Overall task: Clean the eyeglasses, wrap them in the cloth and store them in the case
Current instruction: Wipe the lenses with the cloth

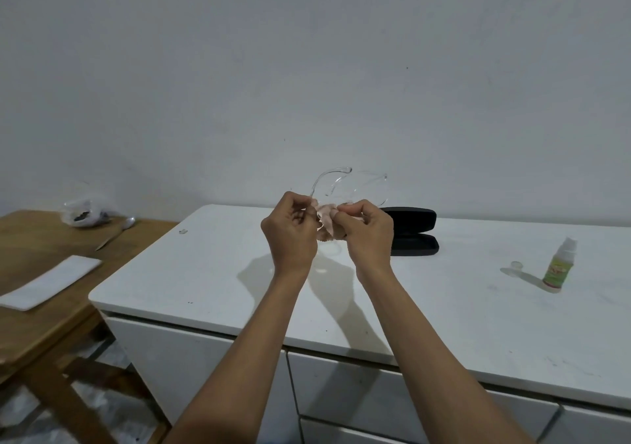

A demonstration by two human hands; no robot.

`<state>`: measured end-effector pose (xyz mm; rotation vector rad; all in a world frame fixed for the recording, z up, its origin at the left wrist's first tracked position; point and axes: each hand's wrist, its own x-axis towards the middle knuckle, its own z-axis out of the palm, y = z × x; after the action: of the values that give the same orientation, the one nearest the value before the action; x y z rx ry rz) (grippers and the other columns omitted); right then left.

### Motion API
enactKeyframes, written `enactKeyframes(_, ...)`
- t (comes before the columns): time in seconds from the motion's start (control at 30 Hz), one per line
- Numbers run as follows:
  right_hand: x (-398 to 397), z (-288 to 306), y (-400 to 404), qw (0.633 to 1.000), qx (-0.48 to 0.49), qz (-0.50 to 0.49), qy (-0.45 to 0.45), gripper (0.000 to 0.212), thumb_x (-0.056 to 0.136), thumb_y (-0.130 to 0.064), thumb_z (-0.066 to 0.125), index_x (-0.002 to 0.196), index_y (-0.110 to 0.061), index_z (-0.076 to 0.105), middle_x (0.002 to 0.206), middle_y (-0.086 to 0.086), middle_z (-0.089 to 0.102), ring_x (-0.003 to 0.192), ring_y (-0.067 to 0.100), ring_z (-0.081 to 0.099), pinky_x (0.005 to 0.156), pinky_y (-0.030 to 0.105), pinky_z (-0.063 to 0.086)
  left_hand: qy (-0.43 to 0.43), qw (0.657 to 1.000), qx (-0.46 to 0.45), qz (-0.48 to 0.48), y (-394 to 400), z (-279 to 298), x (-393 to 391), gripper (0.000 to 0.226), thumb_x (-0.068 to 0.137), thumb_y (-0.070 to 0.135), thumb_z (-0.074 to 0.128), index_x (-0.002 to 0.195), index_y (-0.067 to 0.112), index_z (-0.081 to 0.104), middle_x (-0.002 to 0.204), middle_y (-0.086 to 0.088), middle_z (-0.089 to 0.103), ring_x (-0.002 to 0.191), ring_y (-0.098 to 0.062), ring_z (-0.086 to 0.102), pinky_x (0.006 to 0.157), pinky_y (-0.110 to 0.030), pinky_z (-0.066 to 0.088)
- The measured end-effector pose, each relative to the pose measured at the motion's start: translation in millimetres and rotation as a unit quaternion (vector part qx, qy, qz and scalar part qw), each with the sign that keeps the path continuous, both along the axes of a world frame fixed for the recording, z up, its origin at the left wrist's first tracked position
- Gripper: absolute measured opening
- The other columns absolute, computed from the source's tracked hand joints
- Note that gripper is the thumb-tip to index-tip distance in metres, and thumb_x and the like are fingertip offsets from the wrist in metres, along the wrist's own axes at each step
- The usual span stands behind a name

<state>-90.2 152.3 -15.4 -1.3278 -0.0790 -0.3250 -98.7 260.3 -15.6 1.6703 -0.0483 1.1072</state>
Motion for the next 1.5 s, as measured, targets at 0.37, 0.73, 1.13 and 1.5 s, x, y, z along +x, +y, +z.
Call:
enactKeyframes(0.37,1,10,23,0.986,0.027,-0.157,-0.039,0.006,0.087,-0.010,0.078,0.082,-0.006,0.077,0.078,-0.013,0.072,0.067,-0.012,0.065,0.063,0.004,0.045,-0.038,0.999,0.024,0.002,-15,3,-7,0.009,0.091,0.002,0.071,0.084,0.002,0.066,0.068,0.005,0.069,0.059,-0.013,0.071,0.057,-0.030,0.059)
enactKeyframes(0.73,-2,1,9,0.999,0.027,0.034,-0.014,0.010,0.084,0.005,0.071,0.083,-0.001,0.079,0.081,0.006,0.074,0.069,0.019,0.069,0.072,0.034,0.061,-0.021,1.000,0.008,0.015,-7,1,1,0.012,0.087,-0.008,0.067,0.082,0.002,0.067,0.070,0.008,0.068,0.062,-0.004,0.067,0.060,-0.016,0.052)
enactKeyframes(1.13,-12,-10,22,0.984,-0.053,-0.152,-0.070,0.019,0.096,-0.018,0.070,0.112,-0.015,0.081,0.071,-0.017,0.075,0.060,-0.006,0.064,0.066,0.011,0.049,-0.022,0.999,0.002,0.044,-16,-3,0,0.010,0.090,-0.002,0.068,0.082,0.003,0.065,0.066,-0.001,0.070,0.060,-0.014,0.071,0.059,-0.034,0.059)
enactKeyframes(1.5,2,-2,24,0.995,0.072,-0.074,-0.009,0.016,0.088,-0.007,0.074,0.100,-0.012,0.084,0.086,-0.005,0.081,0.079,0.008,0.075,0.080,0.024,0.060,-0.037,0.999,-0.006,0.019,-23,-2,-4,0.008,0.090,-0.005,0.068,0.083,0.000,0.066,0.067,0.011,0.067,0.061,-0.007,0.071,0.058,-0.021,0.058)
